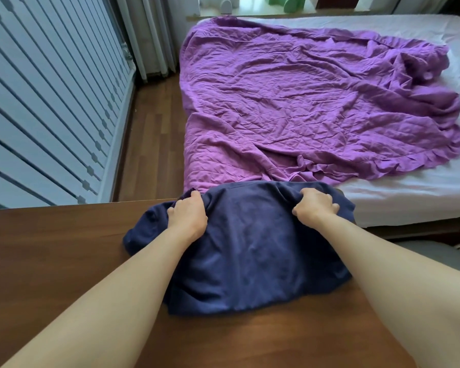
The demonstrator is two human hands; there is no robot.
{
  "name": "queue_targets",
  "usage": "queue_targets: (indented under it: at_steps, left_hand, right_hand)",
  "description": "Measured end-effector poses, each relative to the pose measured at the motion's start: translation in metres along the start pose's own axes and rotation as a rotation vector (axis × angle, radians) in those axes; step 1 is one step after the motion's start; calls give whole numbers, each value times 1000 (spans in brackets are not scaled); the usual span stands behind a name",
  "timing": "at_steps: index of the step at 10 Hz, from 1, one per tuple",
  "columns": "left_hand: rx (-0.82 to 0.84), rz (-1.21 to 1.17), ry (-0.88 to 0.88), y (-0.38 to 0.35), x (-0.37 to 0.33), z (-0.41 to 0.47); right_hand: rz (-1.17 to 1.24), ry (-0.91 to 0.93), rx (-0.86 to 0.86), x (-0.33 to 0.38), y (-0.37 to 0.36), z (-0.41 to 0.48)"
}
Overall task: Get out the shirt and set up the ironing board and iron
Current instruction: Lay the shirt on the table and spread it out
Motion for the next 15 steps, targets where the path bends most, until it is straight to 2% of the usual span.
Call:
queue_targets:
  at_steps: [2, 4, 7, 9, 10, 11, 12, 13, 14, 15]
  left_hand:
    - [-72, -120, -178, 20, -5, -21]
    - [-108, -132, -220, 52, 1, -69]
    - [-78, -135, -384, 54, 22, -192]
    - [-66, 133, -405, 20, 32, -272]
    - [15, 194, -450, 2, 37, -299]
    - [244, 281, -442, -26, 45, -313]
    - [467, 385, -321, -49, 55, -323]
    - [435, 265, -141, -54, 54, -301]
    - [213, 257, -204, -42, 45, -278]
    - [84, 180, -207, -37, 37, -250]
  right_hand:
    - [405, 181, 22, 6, 13, -14]
    - [560, 284, 30, 6, 33, -55]
    - [498, 318, -34, -37, 55, -178]
    - [385, 358, 30, -84, 33, -250]
    - [279, 338, 38, -109, 15, -268]
    - [68, 333, 147, -127, -4, -279]
    - [-73, 291, 351, -138, -21, -290]
    - [-49, 288, 261, -134, -20, -283]
    - [-41, 328, 168, -119, -13, -263]
    - [-30, 400, 139, -96, -10, -238]
Point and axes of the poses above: each hand's wrist, its own z-axis towards the middle knuckle, its own y-axis out of the back of the hand, x = y × z, the point moved 3 cm from there along z, towards the middle knuckle, and after that the axes turned 7 degrees about y, right-handed, at the moved point
